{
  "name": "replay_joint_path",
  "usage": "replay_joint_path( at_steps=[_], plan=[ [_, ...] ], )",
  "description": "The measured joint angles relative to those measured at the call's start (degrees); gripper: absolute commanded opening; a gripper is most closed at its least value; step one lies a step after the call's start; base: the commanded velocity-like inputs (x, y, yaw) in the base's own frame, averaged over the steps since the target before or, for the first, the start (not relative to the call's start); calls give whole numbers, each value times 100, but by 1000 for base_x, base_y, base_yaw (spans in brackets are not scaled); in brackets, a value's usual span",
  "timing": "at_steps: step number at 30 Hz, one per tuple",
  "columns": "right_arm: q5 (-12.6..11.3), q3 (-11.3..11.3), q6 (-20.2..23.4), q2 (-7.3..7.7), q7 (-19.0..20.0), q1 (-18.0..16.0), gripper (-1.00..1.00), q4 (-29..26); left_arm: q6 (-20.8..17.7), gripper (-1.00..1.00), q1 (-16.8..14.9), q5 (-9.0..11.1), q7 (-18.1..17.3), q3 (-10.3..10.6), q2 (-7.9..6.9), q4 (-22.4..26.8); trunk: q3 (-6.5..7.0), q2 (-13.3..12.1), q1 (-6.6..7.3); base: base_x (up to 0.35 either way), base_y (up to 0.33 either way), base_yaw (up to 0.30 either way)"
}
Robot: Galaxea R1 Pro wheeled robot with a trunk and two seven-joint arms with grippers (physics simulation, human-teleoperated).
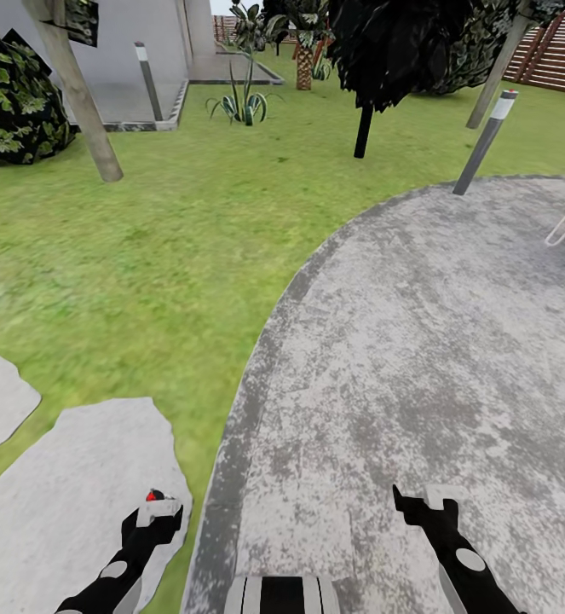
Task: Pick up the pesticide atomizer in the garden and spray insectifuge to fully cover both potted plants in the garden.
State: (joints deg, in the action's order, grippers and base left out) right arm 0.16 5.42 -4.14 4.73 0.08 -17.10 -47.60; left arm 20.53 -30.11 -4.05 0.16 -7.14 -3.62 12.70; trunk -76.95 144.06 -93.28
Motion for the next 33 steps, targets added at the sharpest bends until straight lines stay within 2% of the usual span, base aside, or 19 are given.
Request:
replay_joint_path(
  at_steps=[25,33],
  plan=[
    [0,-1,0,-1,0,-3,100,-7,0,100,1,6,0,0,-9,3,0,0,-1,2,-1,76],
    [0,0,0,0,0,-2,100,-10,0,100,0,4,0,0,-9,3,0,0,0,89,0,39]
  ],
)
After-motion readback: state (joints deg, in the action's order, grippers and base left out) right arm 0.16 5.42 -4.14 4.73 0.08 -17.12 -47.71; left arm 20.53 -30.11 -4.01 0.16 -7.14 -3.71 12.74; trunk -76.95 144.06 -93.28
